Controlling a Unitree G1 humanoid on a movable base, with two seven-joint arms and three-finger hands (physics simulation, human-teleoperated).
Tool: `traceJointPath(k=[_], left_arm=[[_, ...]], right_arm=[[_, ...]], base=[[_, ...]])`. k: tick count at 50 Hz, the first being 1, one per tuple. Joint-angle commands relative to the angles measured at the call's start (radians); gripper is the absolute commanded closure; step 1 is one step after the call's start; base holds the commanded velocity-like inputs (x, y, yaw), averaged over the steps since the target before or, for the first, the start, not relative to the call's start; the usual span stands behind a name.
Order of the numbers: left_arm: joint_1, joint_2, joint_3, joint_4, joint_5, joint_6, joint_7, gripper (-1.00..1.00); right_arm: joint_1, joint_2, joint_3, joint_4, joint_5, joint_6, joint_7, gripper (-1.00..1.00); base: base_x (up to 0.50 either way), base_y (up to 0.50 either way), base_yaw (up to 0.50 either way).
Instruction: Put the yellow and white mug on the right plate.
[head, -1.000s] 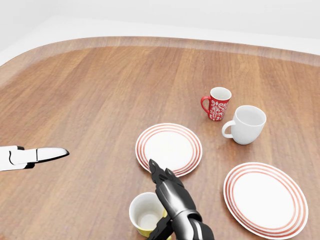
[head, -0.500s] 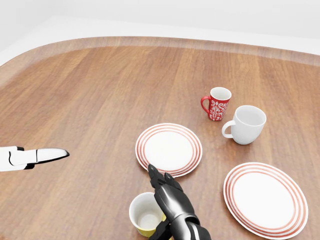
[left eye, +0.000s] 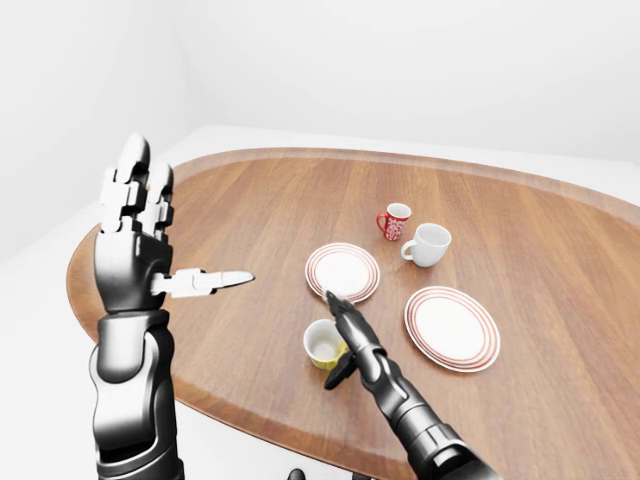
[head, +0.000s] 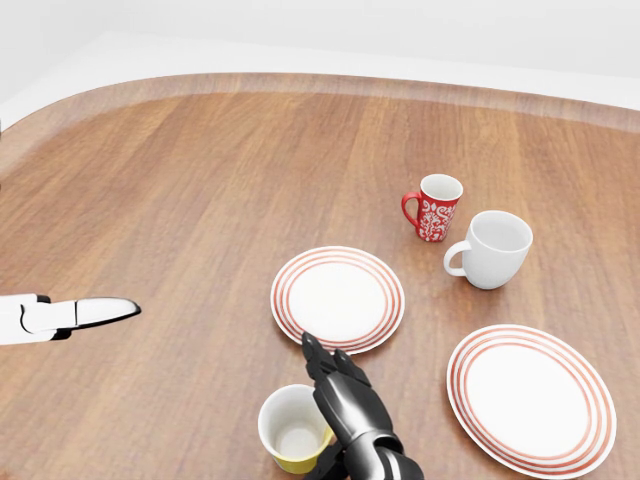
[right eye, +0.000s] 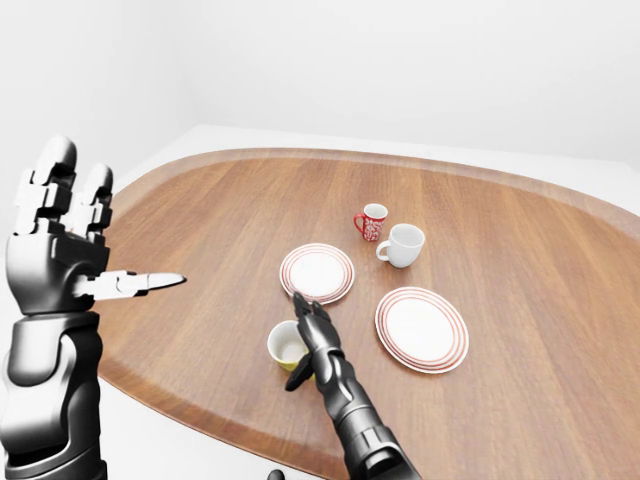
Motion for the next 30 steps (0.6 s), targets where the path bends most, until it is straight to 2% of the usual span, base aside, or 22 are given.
traceJointPath(k=[1,26,27,28,29,30], left_arm=[[0.002,-0.002,-0.003,0.0,0.004,0.0,-0.001,-0.89],[0.002,-0.002,-0.001,-0.005,0.003,0.0,-0.003,-0.88],[0.003,-0.003,-0.003,-0.005,0.004,0.0,-0.003,-0.88],[0.003,-0.003,-0.003,-0.004,0.004,0.0,-0.003,-0.88],[0.003,-0.003,-0.003,-0.005,0.004,0.0,-0.003,-0.88],[0.002,-0.002,-0.002,-0.005,0.003,0.0,-0.004,-0.88]], right_arm=[[-0.009,-0.004,-0.004,0.022,0.0,-0.006,-0.01,-1.0],[-0.038,-0.002,-0.009,0.085,0.0,-0.013,-0.05,-1.0],[-0.035,-0.002,-0.009,0.081,-0.002,-0.013,-0.048,-0.69],[-0.031,-0.001,-0.008,0.072,-0.004,-0.013,-0.045,0.19],[-0.027,-0.002,-0.007,0.066,-0.004,-0.013,-0.043,0.89],[-0.021,-0.003,-0.006,0.053,-0.007,-0.013,-0.04,1.0]], base=[[0.0,0.0,0.0],[0.0,0.0,0.0],[0.0,0.0,0.0],[0.0,0.0,0.0],[0.0,0.0,0.0],[0.0,0.0,0.0]])
